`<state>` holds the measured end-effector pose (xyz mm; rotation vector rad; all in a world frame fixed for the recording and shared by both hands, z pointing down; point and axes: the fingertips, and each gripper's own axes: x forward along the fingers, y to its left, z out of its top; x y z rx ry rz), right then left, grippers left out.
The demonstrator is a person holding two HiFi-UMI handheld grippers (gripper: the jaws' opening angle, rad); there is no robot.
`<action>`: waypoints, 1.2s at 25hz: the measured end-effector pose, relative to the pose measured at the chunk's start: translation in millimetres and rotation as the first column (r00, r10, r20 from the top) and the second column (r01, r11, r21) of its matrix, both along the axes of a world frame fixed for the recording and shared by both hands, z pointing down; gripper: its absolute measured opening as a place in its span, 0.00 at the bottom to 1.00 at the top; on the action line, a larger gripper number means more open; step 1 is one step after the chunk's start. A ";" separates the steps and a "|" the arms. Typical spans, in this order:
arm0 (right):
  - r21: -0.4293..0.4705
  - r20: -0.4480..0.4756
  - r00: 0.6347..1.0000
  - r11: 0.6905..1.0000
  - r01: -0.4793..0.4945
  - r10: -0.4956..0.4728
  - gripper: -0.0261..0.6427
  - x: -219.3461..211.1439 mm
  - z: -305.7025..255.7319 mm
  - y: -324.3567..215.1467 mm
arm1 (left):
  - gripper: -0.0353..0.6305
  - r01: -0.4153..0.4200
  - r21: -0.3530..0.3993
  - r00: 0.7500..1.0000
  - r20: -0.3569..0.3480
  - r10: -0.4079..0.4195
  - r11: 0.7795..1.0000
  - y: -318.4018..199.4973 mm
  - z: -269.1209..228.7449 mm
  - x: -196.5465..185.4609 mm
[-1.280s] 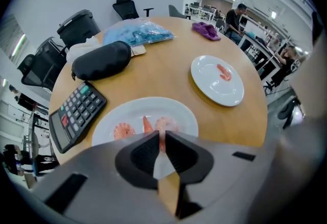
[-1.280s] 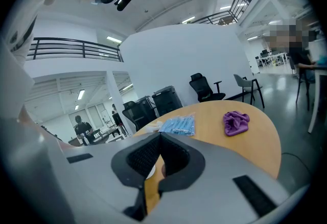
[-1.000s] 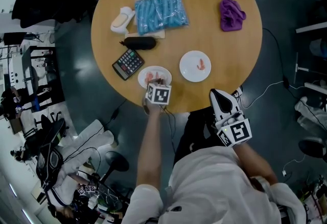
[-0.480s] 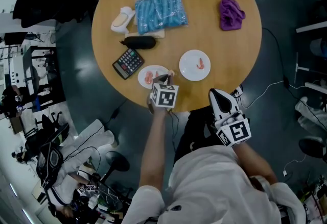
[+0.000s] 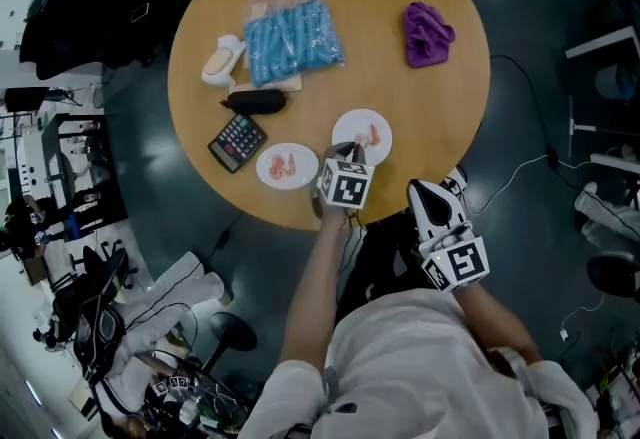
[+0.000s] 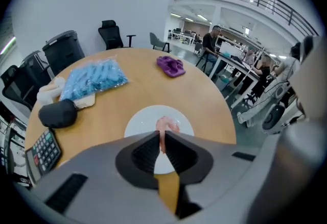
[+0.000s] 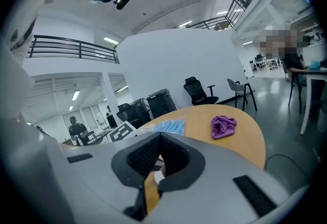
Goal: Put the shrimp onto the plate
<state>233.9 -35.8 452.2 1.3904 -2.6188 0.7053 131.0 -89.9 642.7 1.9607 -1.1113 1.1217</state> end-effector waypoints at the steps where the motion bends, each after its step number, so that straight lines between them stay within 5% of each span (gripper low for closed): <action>1: -0.003 -0.002 1.000 1.000 -0.005 0.005 0.06 3.3 1.2 0.1 | 0.11 -0.001 -0.017 1.000 0.002 0.001 1.000 0.3 9.2 3.9; 11: -0.030 -0.019 1.000 0.999 -0.018 0.018 0.06 22.0 13.8 5.9 | 0.11 0.021 -0.092 1.000 0.023 -0.019 0.996 5.9 53.1 8.1; 30: -0.023 -0.018 1.000 1.000 0.002 -0.003 0.06 21.7 11.2 13.8 | 0.11 0.063 -0.067 0.997 0.043 -0.060 0.996 2.5 54.7 6.1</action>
